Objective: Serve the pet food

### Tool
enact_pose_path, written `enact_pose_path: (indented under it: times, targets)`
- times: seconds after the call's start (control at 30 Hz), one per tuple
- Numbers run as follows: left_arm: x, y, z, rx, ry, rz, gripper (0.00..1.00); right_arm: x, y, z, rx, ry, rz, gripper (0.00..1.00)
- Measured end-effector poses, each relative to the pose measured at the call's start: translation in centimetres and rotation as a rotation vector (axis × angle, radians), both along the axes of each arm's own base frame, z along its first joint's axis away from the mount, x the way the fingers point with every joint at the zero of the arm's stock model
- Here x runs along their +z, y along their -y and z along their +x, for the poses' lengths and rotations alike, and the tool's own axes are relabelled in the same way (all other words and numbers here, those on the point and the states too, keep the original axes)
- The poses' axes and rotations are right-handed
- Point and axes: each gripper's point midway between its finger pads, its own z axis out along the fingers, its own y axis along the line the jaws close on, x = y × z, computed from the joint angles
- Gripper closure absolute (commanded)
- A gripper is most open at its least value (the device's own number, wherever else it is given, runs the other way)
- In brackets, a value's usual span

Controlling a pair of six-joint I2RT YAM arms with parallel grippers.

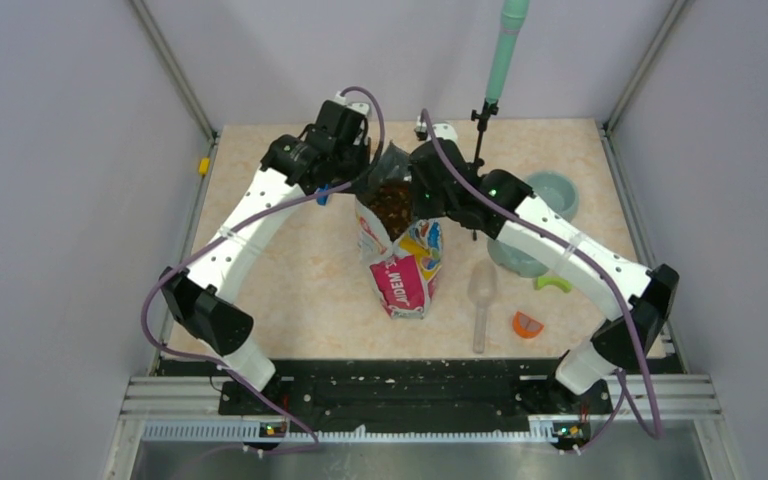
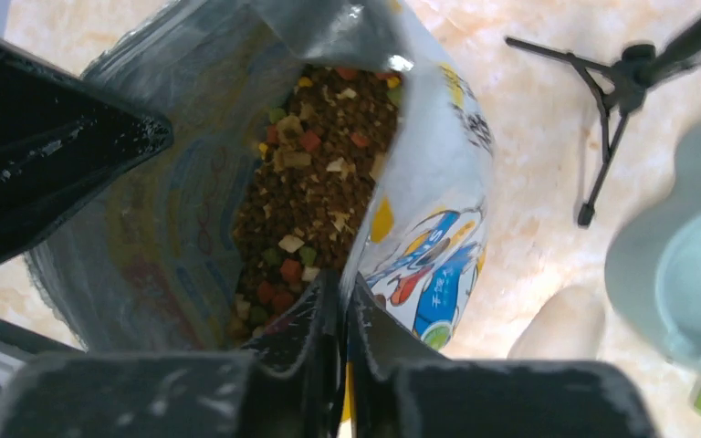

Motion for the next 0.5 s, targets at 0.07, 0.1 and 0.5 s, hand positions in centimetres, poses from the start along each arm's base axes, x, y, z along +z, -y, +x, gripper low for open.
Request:
enact_pose_path:
  times: [0.07, 0.1, 0.5]
  targets:
    - [0.2, -0.2, 0.1, 0.009, -0.001, -0.019, 1.0, -0.4, -1.0, 0.3, 0.02, -0.008, 0.011, 1.0]
    - [0.3, -0.6, 0.2, 0.018, -0.01, -0.033, 1.0, -0.7, -1.4, 0.5, 0.029, -0.011, 0.015, 1.0]
    - [1.6, -6.9, 3.4, 0.183, -0.071, -0.171, 1.0, 1.7, -3.4, 5.8, 0.043, -0.003, 0.054, 1.0]
